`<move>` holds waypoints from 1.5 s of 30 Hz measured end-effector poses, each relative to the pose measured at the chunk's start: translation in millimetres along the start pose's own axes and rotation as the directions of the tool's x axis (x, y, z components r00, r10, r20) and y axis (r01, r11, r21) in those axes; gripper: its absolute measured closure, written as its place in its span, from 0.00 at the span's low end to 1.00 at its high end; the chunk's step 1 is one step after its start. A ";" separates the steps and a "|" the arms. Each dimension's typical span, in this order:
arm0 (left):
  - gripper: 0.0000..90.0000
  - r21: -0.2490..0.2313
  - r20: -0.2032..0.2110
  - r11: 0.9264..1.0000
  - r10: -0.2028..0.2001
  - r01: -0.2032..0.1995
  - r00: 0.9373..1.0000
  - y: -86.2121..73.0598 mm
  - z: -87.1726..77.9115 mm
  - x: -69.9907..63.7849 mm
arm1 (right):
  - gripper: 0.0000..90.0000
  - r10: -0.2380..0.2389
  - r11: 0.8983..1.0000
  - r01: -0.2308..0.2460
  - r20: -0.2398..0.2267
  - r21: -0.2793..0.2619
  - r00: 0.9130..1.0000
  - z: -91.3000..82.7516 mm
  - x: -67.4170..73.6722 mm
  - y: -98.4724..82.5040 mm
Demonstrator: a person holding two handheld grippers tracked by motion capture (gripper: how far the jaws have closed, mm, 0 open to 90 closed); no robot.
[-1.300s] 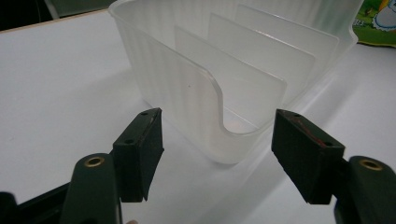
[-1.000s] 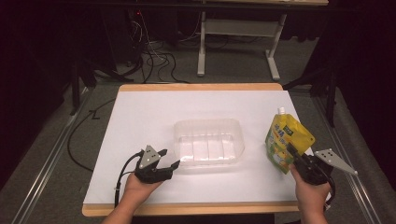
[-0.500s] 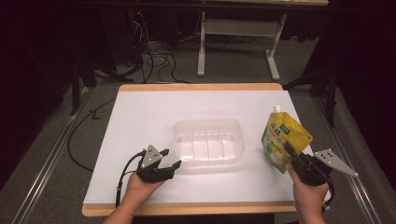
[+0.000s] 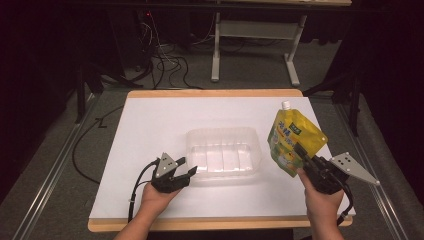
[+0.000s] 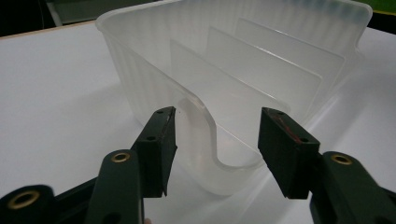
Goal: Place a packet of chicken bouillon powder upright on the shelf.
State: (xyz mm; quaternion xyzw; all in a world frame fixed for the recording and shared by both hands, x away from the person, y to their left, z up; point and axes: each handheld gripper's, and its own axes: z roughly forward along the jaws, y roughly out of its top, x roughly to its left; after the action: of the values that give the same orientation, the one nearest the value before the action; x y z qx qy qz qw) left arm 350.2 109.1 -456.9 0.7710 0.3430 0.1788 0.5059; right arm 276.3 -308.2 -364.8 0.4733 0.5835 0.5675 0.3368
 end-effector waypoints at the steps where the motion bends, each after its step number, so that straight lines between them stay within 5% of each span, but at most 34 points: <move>1: 0.54 0.000 0.000 1.000 0.000 0.000 1.000 0.0 0.0 0.0 | 1.00 0.004 1.000 -0.004 -0.006 -0.005 1.000 0.8 1.3 1.9; 17: 0.59 0.018 -0.045 1.000 0.026 -0.025 0.999 -1.5 3.2 -3.1 | 1.00 0.011 0.999 -0.015 -0.087 -0.045 0.996 32.3 36.5 28.1; 28: 0.60 0.034 -0.068 0.999 0.043 -0.040 0.997 -3.1 5.1 -5.9 | 1.00 0.058 0.998 -0.058 -0.085 0.012 0.995 73.1 47.6 10.9; 45: 0.62 0.038 -0.077 0.999 0.039 -0.036 0.996 -3.5 5.8 -6.0 | 1.00 0.060 0.997 -0.058 -0.046 0.044 0.997 90.1 50.8 -10.4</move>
State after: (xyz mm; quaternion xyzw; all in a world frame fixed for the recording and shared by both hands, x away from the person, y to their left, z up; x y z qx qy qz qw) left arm 348.3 101.9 -462.1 0.7790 0.3509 0.2118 0.4745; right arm 341.9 -228.8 -379.3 0.4840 0.5889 0.5756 0.2959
